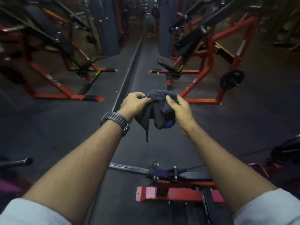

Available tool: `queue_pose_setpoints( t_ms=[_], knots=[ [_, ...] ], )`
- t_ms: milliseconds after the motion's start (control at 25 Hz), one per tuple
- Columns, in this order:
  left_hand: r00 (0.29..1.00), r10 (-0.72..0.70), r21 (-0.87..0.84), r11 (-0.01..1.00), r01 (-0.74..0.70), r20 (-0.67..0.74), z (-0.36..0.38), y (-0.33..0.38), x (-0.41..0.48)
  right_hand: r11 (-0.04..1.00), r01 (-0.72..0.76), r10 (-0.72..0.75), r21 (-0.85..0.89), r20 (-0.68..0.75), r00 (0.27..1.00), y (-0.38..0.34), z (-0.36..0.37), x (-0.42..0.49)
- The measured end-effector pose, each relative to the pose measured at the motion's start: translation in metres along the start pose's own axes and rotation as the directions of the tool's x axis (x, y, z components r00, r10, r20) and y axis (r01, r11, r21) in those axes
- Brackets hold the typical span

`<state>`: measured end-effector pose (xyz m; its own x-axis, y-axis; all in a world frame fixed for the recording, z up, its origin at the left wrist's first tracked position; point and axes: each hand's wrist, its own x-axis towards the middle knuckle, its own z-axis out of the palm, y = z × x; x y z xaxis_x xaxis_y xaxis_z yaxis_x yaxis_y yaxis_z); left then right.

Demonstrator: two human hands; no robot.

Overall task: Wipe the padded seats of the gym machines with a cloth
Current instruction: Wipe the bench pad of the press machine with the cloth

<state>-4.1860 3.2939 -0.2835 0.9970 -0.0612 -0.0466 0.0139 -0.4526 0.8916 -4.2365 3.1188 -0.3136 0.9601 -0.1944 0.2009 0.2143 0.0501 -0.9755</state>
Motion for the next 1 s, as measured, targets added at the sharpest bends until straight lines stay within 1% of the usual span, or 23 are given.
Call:
queue_pose_setpoints(
  t_ms=[80,120,160,240,360,400,480,520,560,600,680,720,760,840,920,960,1000],
  knots=[
    [0.992,-0.082,0.173,0.980,0.099,-0.100,-0.026,-0.009,0.010,0.999,0.016,-0.014,-0.039,0.047,0.999,-0.001,0.032,0.016],
    [0.983,-0.091,0.247,0.960,0.130,-0.162,-0.036,-0.014,0.015,0.999,0.005,-0.002,-0.044,0.056,0.998,-0.002,0.044,0.024],
    [0.973,-0.069,0.277,0.952,0.129,-0.218,-0.044,-0.019,0.020,0.999,-0.006,0.010,-0.054,0.061,0.998,-0.002,0.056,0.032],
    [0.958,0.007,0.230,0.971,0.061,-0.286,-0.057,-0.029,0.031,0.995,0.003,0.004,-0.095,0.072,0.997,0.002,0.075,0.049],
    [0.955,0.067,0.189,0.982,-0.011,-0.289,-0.077,-0.037,0.057,0.989,0.038,-0.031,-0.146,0.054,0.998,0.013,0.097,0.081],
    [0.955,0.101,0.195,0.980,-0.046,-0.280,-0.083,-0.038,0.069,0.990,0.026,-0.022,-0.142,0.030,0.999,0.015,0.103,0.093],
    [0.946,0.166,0.184,0.976,-0.117,-0.278,-0.093,-0.036,0.099,0.998,-0.027,0.028,-0.055,0.009,1.000,0.015,0.114,0.120],
    [0.945,0.176,0.167,0.977,-0.133,-0.276,-0.096,-0.034,0.113,0.999,-0.037,0.037,-0.020,0.004,0.999,0.015,0.118,0.132],
    [0.945,0.178,0.140,0.980,-0.144,-0.274,-0.098,-0.032,0.126,0.999,-0.027,0.027,-0.027,-0.006,1.000,0.017,0.121,0.143],
    [0.945,0.186,0.114,0.980,-0.161,-0.269,-0.099,-0.033,0.138,0.997,-0.006,0.004,-0.074,-0.029,1.000,0.020,0.122,0.152],
    [0.949,0.228,0.081,0.973,-0.215,-0.217,-0.095,-0.037,0.161,0.975,0.023,-0.048,-0.220,-0.109,0.993,0.030,0.124,0.170],
    [0.955,0.246,0.067,0.969,-0.238,-0.167,-0.092,-0.042,0.171,0.957,0.024,-0.068,-0.289,-0.142,0.988,0.032,0.124,0.177],
    [0.963,0.248,0.040,0.969,-0.245,-0.106,-0.087,-0.048,0.182,0.940,0.017,-0.079,-0.341,-0.169,0.982,0.033,0.125,0.185],
    [0.972,0.226,-0.075,0.972,-0.221,0.064,-0.074,-0.056,0.204,0.919,-0.004,-0.095,-0.395,-0.231,0.968,0.036,0.125,0.204],
    [0.942,0.229,-0.213,0.961,-0.178,0.245,-0.060,-0.055,0.223,0.901,-0.036,-0.116,-0.433,-0.321,0.940,0.042,0.125,0.220],
    [0.917,0.243,-0.253,0.953,-0.165,0.316,-0.053,-0.053,0.234,0.885,-0.055,-0.135,-0.462,-0.367,0.921,0.047,0.124,0.227],
    [0.893,0.251,-0.247,0.955,-0.165,0.373,-0.046,-0.050,0.245,0.871,-0.075,-0.151,-0.485,-0.409,0.900,0.052,0.123,0.232]
  ],
)
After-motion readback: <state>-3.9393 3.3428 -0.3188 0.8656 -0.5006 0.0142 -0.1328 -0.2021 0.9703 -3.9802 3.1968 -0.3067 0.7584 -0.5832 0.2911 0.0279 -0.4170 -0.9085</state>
